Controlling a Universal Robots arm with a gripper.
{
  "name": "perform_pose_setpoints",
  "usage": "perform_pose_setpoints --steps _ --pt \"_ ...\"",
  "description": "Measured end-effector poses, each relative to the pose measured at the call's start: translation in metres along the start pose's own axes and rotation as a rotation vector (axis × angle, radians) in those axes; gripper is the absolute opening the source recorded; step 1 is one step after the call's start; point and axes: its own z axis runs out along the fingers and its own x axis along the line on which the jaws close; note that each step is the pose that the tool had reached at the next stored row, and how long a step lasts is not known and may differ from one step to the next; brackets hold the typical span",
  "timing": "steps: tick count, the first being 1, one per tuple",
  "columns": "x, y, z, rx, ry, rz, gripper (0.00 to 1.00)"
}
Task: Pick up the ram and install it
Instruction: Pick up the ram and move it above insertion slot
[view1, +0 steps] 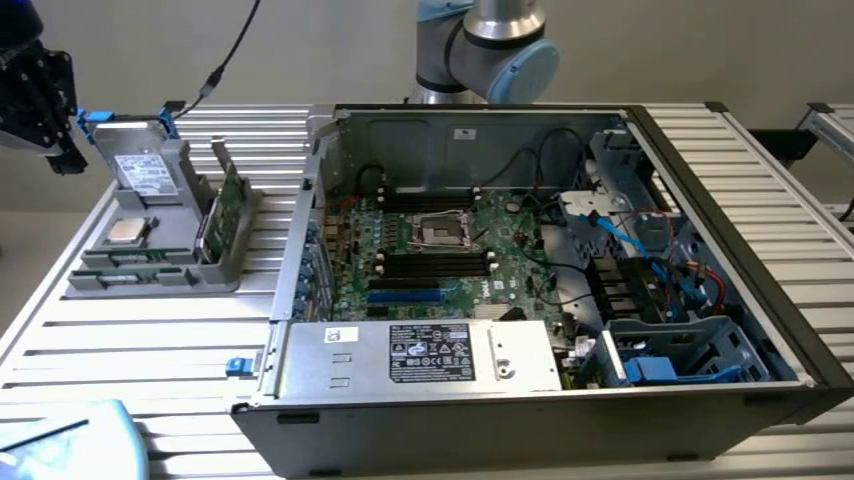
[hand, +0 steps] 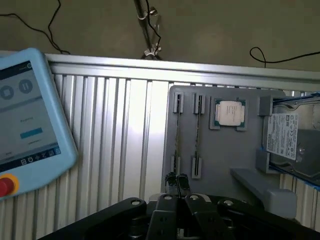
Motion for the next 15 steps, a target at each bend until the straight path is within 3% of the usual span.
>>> perform_pose_setpoints --steps 11,15 --pt "0.0000 0.0000 0.0000 0.0000 0.0000 0.000 0.11" --pt "0.0000 0.0000 0.0000 0.0000 0.0000 0.000 0.18"
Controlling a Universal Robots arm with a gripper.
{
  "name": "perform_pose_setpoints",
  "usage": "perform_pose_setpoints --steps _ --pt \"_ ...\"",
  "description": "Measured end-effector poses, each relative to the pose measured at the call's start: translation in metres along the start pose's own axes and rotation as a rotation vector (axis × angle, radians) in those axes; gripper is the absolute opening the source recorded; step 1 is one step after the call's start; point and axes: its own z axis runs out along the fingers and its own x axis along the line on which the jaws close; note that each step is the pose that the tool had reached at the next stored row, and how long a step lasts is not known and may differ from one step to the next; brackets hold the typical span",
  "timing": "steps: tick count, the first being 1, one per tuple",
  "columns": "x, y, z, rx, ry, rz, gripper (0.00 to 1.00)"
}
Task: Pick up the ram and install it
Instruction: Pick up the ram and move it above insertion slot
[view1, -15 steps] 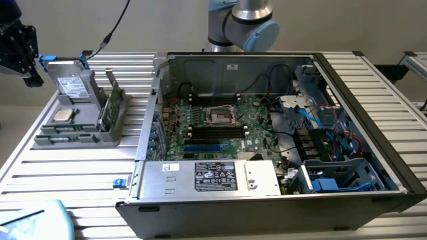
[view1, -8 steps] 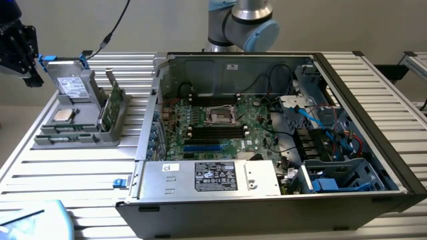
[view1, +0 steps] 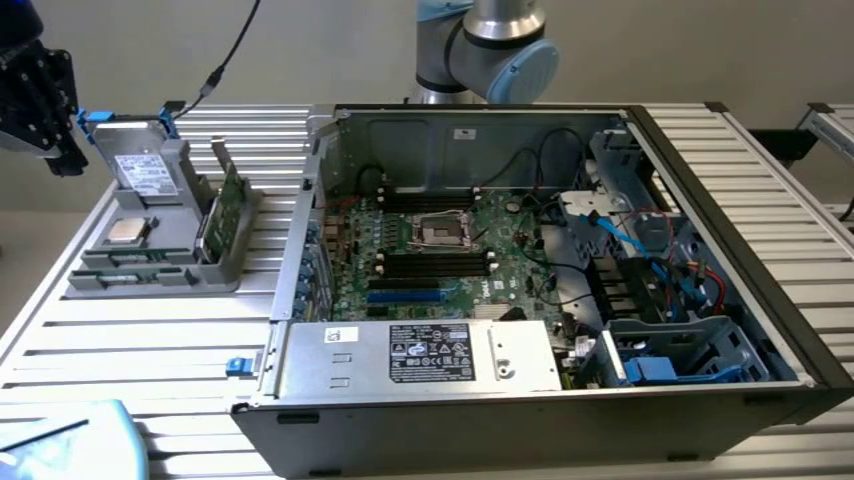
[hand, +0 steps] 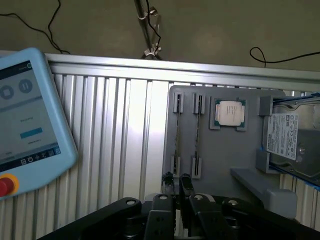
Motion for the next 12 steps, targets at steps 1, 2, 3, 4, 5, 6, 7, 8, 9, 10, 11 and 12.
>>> perform_pose_setpoints --steps 1,2,3,4,5,6,7,8,9,10,11,12 --pt "0.0000 0.0000 0.0000 0.0000 0.0000 0.000 0.18" --pt "0.0000 0.0000 0.0000 0.0000 0.0000 0.000 0.18" --pt "0.0000 0.0000 0.0000 0.0000 0.0000 0.000 0.18" --pt "0.0000 0.0000 0.0000 0.0000 0.0000 0.000 0.18" --pt "0.0000 0.0000 0.0000 0.0000 0.0000 0.000 0.18" --pt "0.0000 0.0000 0.0000 0.0000 0.0000 0.000 0.18" --pt "0.0000 0.0000 0.0000 0.0000 0.0000 0.000 0.18" --pt "0.0000 0.0000 0.0000 0.0000 0.0000 0.000 0.20" --pt "0.0000 0.0000 0.0000 0.0000 0.0000 0.000 0.20" --pt "0.0000 0.0000 0.0000 0.0000 0.0000 0.000 0.20" --pt "0.0000 0.0000 0.0000 0.0000 0.0000 0.000 0.27" --pt "0.0000 0.0000 0.0000 0.0000 0.0000 0.000 0.27"
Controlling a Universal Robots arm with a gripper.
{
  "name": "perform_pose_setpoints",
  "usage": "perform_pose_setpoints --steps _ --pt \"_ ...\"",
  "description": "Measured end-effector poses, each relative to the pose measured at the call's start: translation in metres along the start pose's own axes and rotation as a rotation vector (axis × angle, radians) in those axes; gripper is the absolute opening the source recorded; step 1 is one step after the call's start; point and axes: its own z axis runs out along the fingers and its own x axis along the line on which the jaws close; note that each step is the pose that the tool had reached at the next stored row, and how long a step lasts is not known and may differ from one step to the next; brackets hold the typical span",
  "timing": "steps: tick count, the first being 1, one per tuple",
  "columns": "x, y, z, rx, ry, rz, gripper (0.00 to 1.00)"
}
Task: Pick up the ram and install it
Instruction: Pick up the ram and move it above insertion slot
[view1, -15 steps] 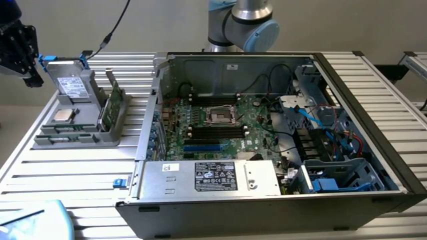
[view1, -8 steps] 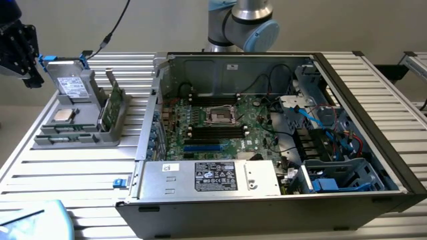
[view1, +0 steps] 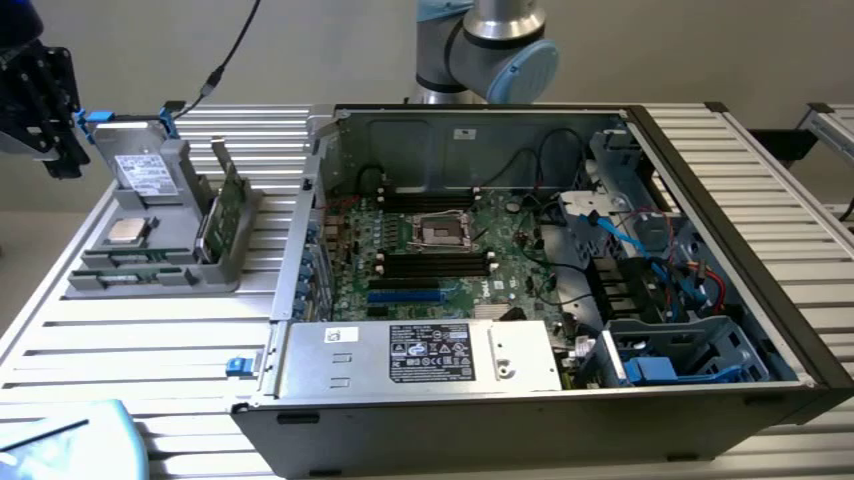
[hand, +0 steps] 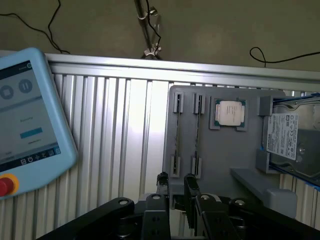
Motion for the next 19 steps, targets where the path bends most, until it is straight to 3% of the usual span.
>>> perform_pose_setpoints --steps 4,5,7,8,19 --pt "0.0000 0.0000 0.0000 0.0000 0.0001 0.000 0.29" --pt "0.0000 0.0000 0.0000 0.0000 0.0000 0.000 0.35" --pt "0.0000 0.0000 0.0000 0.0000 0.0000 0.000 0.35" --pt "0.0000 0.0000 0.0000 0.0000 0.0000 0.000 0.41" --pt "-0.0002 -0.0004 0.0096 0.0001 -0.0019 0.000 0.41"
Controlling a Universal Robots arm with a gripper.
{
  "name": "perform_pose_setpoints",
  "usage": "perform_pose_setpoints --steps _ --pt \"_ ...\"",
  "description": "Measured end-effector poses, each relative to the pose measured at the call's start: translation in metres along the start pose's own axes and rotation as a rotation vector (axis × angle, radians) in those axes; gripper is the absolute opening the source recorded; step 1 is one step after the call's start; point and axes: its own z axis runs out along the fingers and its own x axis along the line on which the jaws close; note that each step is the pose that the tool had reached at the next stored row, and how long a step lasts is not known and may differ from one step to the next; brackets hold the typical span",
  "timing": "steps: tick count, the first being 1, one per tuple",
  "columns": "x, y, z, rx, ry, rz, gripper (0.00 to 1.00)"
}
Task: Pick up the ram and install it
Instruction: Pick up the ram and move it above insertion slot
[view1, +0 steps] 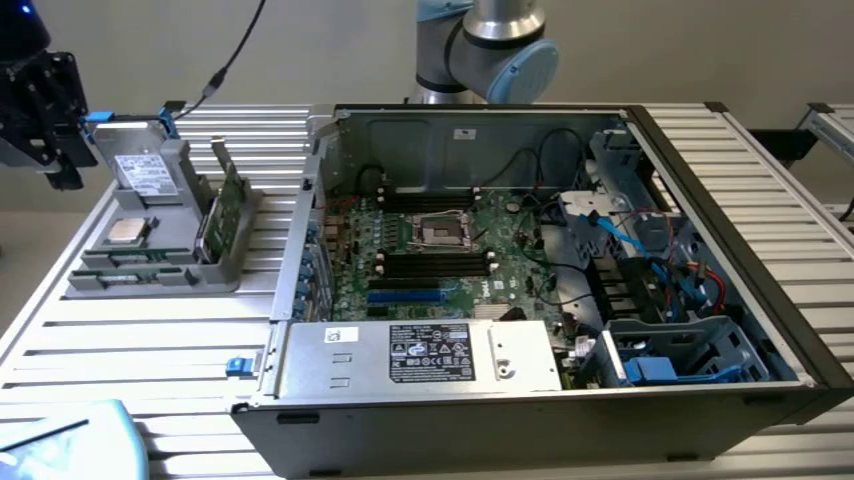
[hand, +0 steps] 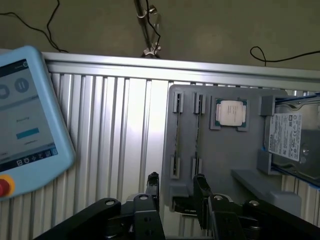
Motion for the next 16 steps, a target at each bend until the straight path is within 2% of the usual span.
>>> perform_pose_setpoints --steps 16 --pt "0.000 -0.0011 0.0251 0.0006 -0.0085 0.000 0.41"
